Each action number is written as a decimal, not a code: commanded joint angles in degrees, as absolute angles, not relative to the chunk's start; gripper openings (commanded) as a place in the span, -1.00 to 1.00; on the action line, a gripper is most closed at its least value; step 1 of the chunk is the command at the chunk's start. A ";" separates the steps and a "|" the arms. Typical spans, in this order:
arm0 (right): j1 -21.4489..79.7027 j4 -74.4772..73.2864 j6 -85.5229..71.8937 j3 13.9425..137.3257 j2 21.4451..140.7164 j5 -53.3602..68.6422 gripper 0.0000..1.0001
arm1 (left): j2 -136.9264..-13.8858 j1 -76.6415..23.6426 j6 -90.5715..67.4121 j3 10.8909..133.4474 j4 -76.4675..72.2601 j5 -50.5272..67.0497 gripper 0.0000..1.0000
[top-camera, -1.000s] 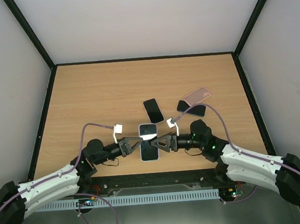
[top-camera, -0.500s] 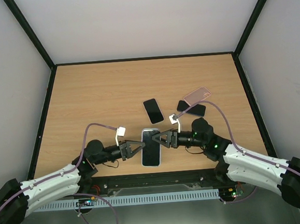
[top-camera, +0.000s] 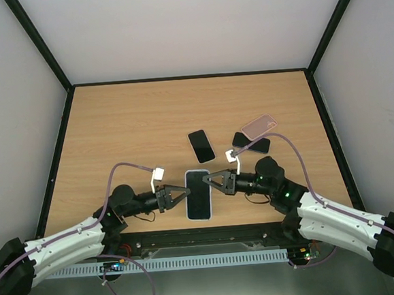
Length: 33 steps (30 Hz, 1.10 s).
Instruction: Put the phone into the phone case
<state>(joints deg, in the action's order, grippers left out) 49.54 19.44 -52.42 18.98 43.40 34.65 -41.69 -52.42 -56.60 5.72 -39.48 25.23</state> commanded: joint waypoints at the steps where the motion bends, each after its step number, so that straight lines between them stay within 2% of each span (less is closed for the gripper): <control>1: 49.66 22.84 -49.43 19.79 40.97 31.05 -0.95 | -41.78 -52.52 -56.65 6.03 -33.56 24.66 -0.87; 5: 49.65 21.09 -48.40 20.11 41.27 29.84 -0.95 | -40.60 -52.53 -57.53 6.10 -33.49 23.97 -0.74; 11: 49.65 28.69 -53.20 18.85 42.83 32.45 -0.95 | -40.84 -52.48 -58.71 6.18 -34.39 22.00 -0.15; 14: 49.60 33.07 -55.86 18.45 44.55 33.69 -0.95 | -42.57 -52.50 -58.54 6.09 -34.87 21.67 0.06; 17: 49.63 36.80 -57.89 18.13 46.27 34.85 -0.95 | -44.77 -52.52 -59.38 5.35 -38.55 22.94 0.11; 19: 49.65 37.36 -58.09 18.28 46.99 34.62 -0.95 | -46.20 -52.56 -60.13 4.90 -42.02 24.42 0.01; 23: 49.60 35.29 -57.62 18.64 47.67 32.96 -0.91 | -47.71 -52.68 -60.57 5.00 -44.42 24.57 -0.47; 25: 49.63 32.41 -57.61 19.13 47.61 31.94 -0.71 | -47.29 -52.65 -61.11 4.92 -44.79 23.38 -0.67; 28: 49.66 27.96 -56.94 19.85 47.11 31.58 -0.43 | -45.96 -52.64 -61.30 5.01 -44.55 21.53 -0.86; 33: 49.65 24.54 -57.99 17.19 46.06 32.08 0.09 | -42.14 -52.53 -61.57 5.13 -42.84 18.09 -0.95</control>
<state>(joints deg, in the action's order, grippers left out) 49.41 25.32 -57.34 17.87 47.64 31.20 -45.32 -52.95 -61.08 5.39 -42.35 23.03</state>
